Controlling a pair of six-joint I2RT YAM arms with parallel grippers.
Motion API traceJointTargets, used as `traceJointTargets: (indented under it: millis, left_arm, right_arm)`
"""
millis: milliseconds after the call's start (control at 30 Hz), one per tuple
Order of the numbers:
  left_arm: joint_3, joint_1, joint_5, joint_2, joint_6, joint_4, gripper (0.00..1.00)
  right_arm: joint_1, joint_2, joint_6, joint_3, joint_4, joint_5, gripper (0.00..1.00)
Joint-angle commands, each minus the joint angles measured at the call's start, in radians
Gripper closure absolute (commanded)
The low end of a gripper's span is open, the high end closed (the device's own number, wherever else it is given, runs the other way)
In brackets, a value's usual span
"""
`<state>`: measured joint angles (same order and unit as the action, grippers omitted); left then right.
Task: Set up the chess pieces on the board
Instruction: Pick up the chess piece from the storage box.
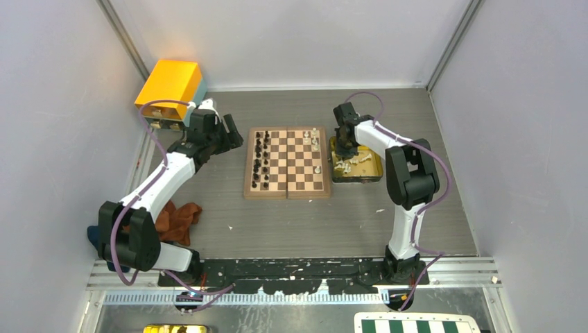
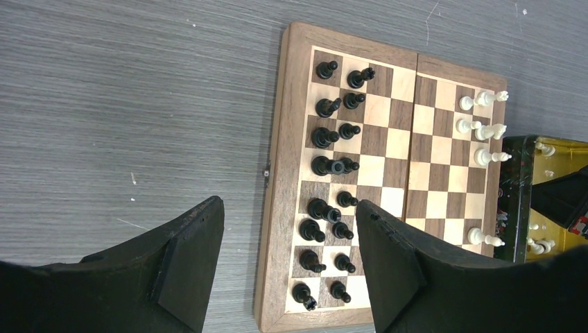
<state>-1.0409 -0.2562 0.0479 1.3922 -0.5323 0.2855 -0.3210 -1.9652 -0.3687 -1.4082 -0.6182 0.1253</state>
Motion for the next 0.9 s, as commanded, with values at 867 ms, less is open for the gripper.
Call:
traceJointTargets:
  millis: [867]
  left_arm:
    - [-0.045, -0.141, -0.619, 0.041, -0.093, -0.401, 0.31]
  right_arm:
    - [-0.096, 0.171, -0.056, -0.297, -0.128, -0.070, 0.99]
